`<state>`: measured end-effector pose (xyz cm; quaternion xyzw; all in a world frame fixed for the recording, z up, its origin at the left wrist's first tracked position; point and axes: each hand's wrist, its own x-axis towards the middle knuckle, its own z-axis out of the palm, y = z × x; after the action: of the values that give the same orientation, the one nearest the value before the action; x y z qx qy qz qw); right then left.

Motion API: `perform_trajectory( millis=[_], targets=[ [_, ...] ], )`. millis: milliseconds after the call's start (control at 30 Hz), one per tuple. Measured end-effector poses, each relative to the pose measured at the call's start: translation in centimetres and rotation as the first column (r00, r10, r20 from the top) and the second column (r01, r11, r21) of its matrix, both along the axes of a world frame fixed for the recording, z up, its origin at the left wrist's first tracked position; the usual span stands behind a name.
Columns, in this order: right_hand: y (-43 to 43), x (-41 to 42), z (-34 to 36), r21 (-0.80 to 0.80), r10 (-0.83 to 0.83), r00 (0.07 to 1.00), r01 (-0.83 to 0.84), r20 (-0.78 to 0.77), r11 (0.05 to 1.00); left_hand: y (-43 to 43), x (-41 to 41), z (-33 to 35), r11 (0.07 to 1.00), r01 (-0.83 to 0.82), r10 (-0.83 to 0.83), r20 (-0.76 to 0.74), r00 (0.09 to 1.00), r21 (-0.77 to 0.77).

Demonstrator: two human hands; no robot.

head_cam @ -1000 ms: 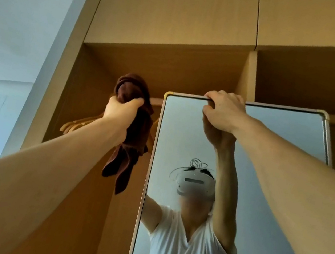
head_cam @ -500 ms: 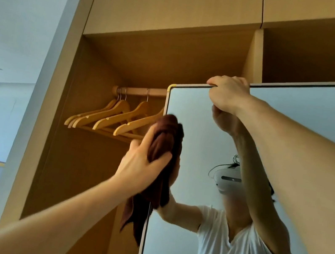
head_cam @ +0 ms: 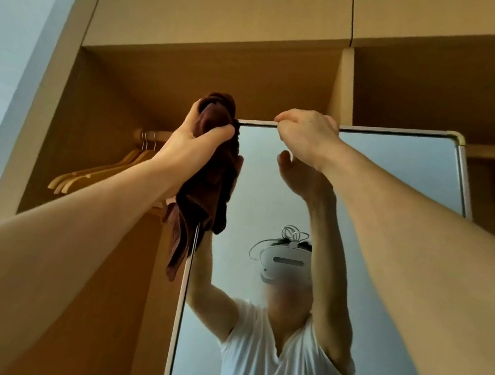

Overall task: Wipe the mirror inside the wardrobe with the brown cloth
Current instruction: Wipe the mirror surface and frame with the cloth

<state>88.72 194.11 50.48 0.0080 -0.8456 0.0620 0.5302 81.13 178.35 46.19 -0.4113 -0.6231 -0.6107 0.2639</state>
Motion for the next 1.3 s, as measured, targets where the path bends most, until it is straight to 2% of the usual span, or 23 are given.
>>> perform_trajectory(
  millis=[167,267,433,533,633,767,867,1000,1133,1300],
  targets=[
    [-0.2,0.2,-0.1,-0.03,0.039,0.999,-0.04,-0.01,0.999,-0.5,-0.7,-3.0,0.998,-0.051,0.056,-0.115,0.992,0.045],
    [-0.5,0.3,0.1,-0.026,0.004,1.0,-0.004,0.021,1.0,-0.4,-0.3,-7.1,1.0,-0.023,0.025,-0.155,0.988,0.018],
    [-0.5,0.3,0.1,-0.039,-0.007,1.0,0.008,0.022,0.999,-0.7,-0.2,-13.6,1.0,0.02,-0.02,-0.1,0.995,-0.002],
    [-0.5,0.2,0.1,-0.047,-0.001,1.0,0.002,0.016,0.999,-0.9,-0.1,-11.9,1.0,-0.005,0.002,-0.11,0.994,-0.02],
    [-0.6,0.4,0.0,-0.045,-0.006,1.0,0.007,0.019,0.999,-0.7,-0.5,-6.9,0.996,-0.084,0.077,-0.164,0.983,-0.034],
    [-0.6,0.7,-0.1,-0.041,0.001,1.0,0.0,0.022,0.999,0.2,-1.3,-0.9,0.984,-0.18,0.174,-0.162,0.971,-0.022],
    [-0.7,0.9,0.0,-0.04,-0.009,0.999,0.01,0.031,0.999,0.8,-2.0,-1.9,0.969,-0.246,0.234,-0.211,0.949,-0.032],
    [-0.9,0.6,-0.1,-0.02,-0.058,0.998,0.059,0.027,0.998,0.6,-2.3,-7.0,0.959,-0.282,0.27,-0.231,0.935,-0.019],
    [-0.8,0.6,-0.1,-0.038,-0.04,0.999,0.041,0.021,0.998,0.6,-1.0,-10.8,0.938,-0.342,0.318,-0.239,0.917,-0.065],
    [-0.5,0.5,-0.2,-0.043,-0.027,1.0,0.027,0.01,0.999,0.5,-1.8,-4.5,0.922,-0.382,0.357,-0.238,0.903,-0.064]
  ],
)
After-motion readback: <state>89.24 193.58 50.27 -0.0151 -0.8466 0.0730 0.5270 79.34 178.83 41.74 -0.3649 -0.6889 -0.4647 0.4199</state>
